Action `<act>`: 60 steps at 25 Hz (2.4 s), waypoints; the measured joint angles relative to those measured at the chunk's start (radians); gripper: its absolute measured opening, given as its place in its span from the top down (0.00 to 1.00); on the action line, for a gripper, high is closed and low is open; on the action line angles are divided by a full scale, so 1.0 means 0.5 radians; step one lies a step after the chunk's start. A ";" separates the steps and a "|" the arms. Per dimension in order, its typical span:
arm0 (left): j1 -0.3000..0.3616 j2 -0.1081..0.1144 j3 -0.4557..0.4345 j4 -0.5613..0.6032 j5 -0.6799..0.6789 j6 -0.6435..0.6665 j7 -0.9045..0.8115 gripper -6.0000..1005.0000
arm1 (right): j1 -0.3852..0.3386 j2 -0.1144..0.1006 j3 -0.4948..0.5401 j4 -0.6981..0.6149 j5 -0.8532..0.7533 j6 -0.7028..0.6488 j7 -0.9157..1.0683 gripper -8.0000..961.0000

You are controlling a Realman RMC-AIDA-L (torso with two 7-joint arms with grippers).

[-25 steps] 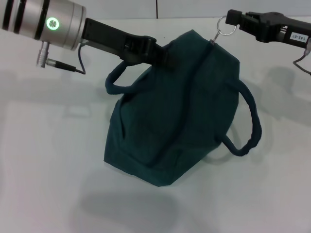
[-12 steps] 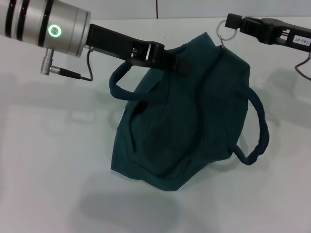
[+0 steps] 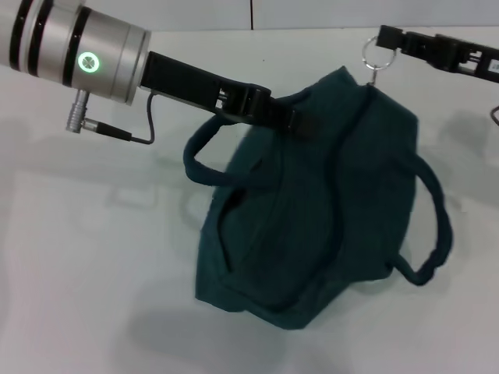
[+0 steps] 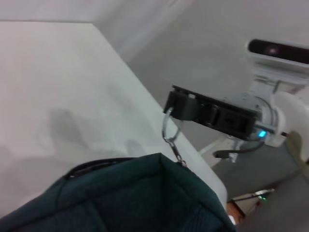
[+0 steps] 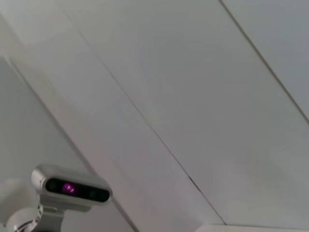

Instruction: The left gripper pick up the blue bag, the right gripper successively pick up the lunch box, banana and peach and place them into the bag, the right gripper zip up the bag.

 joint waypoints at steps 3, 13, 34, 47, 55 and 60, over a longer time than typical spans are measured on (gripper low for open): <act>0.008 -0.001 0.000 0.000 -0.020 0.014 0.024 0.93 | -0.011 -0.013 0.059 0.047 0.000 -0.056 0.012 0.90; 0.043 -0.001 0.000 0.001 -0.105 0.018 0.072 0.92 | -0.045 -0.022 0.128 0.134 -0.001 -0.138 0.046 0.90; 0.106 -0.019 0.000 0.001 -0.238 0.079 0.257 0.91 | -0.130 -0.038 0.257 0.284 0.000 -0.113 0.169 0.90; 0.098 -0.011 0.000 0.003 -0.268 0.087 0.258 0.90 | -0.120 -0.032 0.286 0.318 0.002 -0.035 0.170 0.90; 0.103 -0.021 -0.114 0.000 -0.276 0.016 0.280 0.89 | -0.130 -0.038 0.311 0.335 0.023 -0.009 0.153 0.89; 0.107 -0.028 -0.125 -0.035 -0.272 -0.160 0.283 0.89 | -0.185 -0.056 0.427 0.323 0.025 -0.029 0.135 0.82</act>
